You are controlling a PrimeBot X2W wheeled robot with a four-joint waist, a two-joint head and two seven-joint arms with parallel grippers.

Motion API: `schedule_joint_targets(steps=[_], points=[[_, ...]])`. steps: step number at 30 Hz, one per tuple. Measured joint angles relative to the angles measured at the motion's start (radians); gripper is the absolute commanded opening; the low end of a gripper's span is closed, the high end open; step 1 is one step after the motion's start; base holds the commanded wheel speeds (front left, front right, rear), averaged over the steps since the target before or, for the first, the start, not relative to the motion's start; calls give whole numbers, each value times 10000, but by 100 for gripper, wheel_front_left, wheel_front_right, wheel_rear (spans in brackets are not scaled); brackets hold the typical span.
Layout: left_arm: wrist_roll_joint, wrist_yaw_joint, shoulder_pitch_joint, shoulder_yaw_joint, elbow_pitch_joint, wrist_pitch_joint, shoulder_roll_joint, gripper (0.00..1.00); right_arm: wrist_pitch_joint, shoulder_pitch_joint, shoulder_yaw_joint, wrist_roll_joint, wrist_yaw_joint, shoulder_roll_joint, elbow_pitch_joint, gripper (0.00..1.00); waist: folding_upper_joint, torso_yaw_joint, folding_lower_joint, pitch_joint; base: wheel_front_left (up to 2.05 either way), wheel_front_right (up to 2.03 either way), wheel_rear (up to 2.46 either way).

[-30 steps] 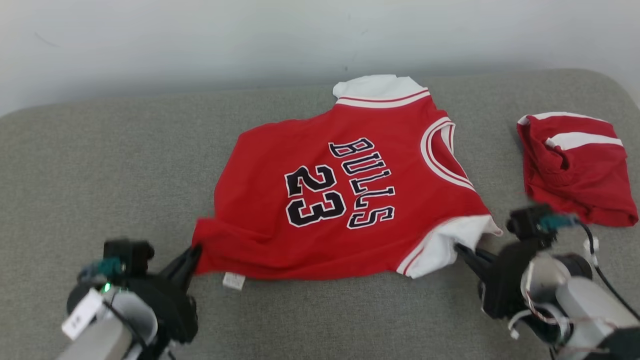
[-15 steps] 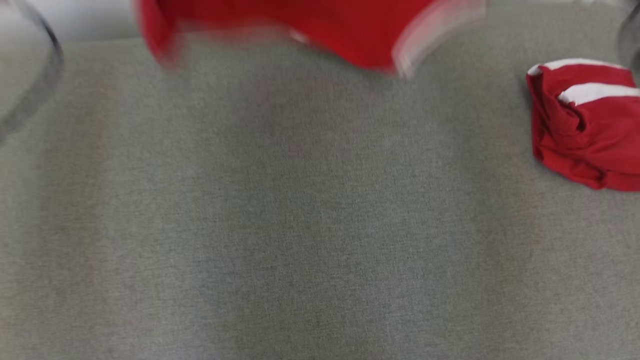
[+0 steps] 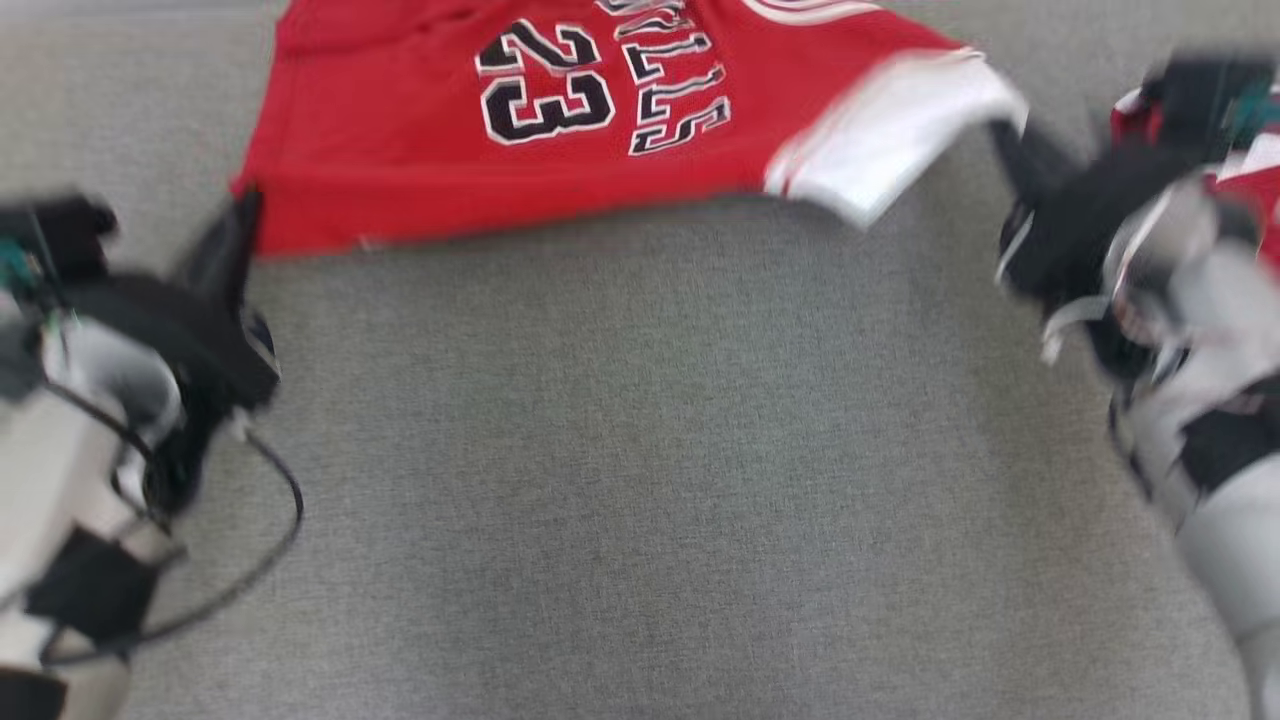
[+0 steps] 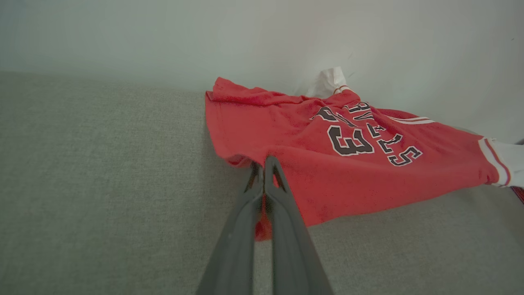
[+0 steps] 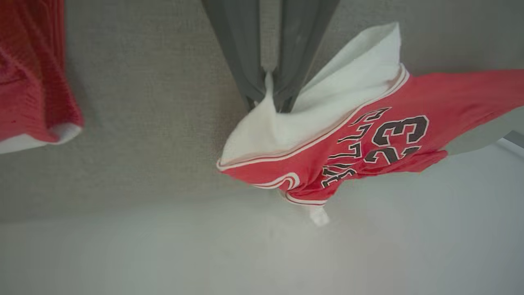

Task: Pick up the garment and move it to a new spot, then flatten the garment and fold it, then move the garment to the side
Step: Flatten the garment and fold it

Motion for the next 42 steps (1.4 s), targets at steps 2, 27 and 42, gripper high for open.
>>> schedule_joint_targets(steps=[2,27,42], points=[[-2,-42,518,-127,48,-142,21,0,-190,510,226,6,6,71,19,0,-1,17,-1,-175,0,0,0],[656,107,4543,-1333,-274,-1615,-6,0,-1014,6232,957,150,12,-1072,-2180,0,-4,-72,-4,-2893,0,0,0],[702,663,6033,-1707,-1285,-1081,491,0,-31,8985,836,861,-1039,-1595,-4596,0,-4,107,-1,-3621,0,0,0]])
